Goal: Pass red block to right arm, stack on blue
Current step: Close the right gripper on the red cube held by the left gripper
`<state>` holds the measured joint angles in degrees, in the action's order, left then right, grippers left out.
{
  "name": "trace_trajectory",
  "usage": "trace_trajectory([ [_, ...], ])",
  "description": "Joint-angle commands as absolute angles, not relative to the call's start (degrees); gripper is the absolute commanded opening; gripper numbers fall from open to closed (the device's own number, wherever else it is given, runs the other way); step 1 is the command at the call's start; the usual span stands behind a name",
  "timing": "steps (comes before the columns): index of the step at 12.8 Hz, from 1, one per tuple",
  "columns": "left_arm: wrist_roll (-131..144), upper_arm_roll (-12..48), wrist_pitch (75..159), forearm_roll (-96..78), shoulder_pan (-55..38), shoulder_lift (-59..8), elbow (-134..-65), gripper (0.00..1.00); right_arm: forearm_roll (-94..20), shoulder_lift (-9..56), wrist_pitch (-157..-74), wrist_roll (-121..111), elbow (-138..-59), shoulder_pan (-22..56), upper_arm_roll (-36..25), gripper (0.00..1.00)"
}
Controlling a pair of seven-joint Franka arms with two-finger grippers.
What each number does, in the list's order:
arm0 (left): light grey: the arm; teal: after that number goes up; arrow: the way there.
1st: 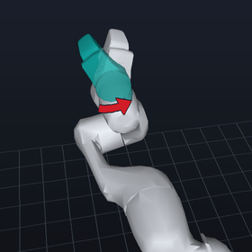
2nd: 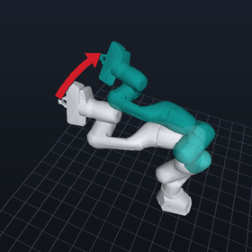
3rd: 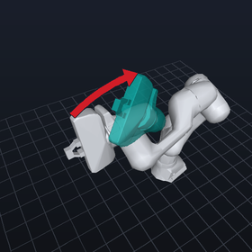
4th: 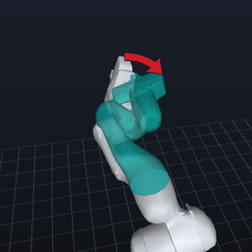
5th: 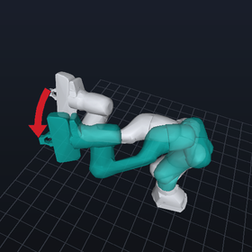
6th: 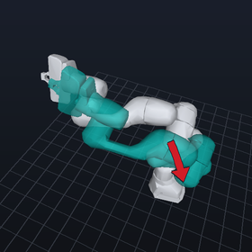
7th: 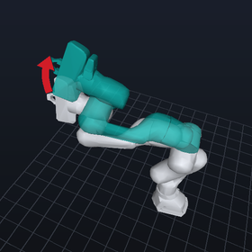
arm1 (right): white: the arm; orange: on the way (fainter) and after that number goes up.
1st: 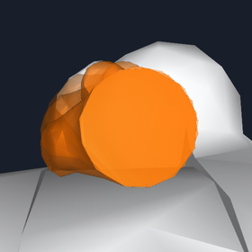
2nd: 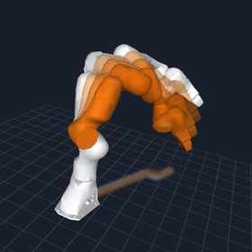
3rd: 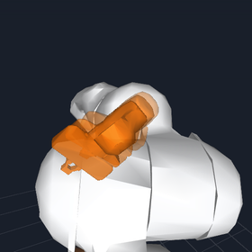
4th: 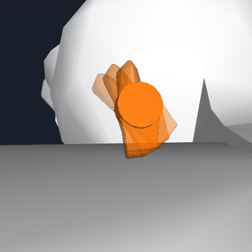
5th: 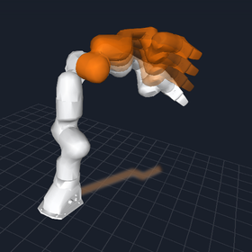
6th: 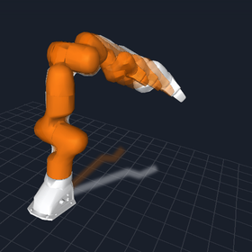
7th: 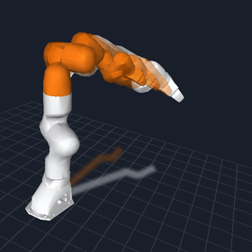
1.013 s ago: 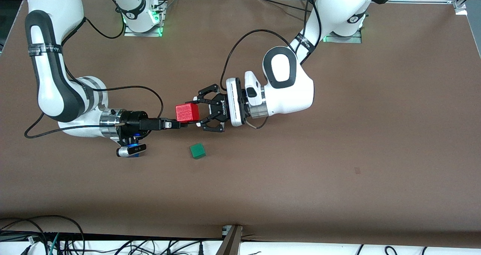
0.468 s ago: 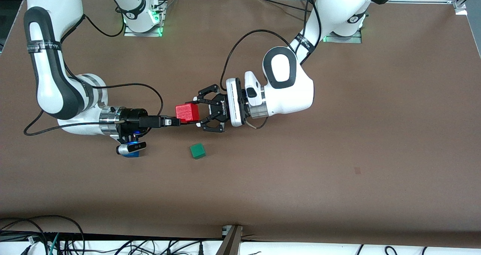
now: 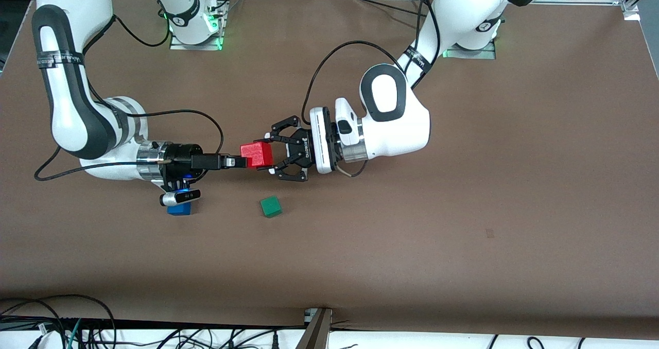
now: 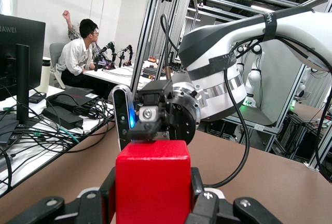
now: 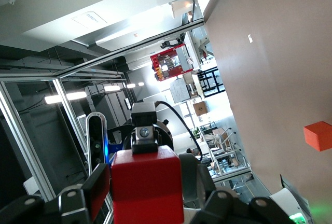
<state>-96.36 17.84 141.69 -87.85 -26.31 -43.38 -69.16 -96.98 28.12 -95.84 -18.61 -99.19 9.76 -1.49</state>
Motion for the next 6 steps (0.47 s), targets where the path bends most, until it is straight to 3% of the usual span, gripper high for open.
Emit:
trace_trajectory([
  [1, -97.12, 16.35, 142.29, -89.65, -27.95, -44.56, -66.71, 0.0, -98.7, 25.84, -95.8, -20.48, -102.48, 9.76, -1.32, 0.73],
  [6, -97.03, 16.26, 142.29, -89.74, -27.95, -44.65, -66.27, 0.0, -98.7, 25.66, -95.98, -20.48, -102.48, 9.76, -1.32, 0.56],
])
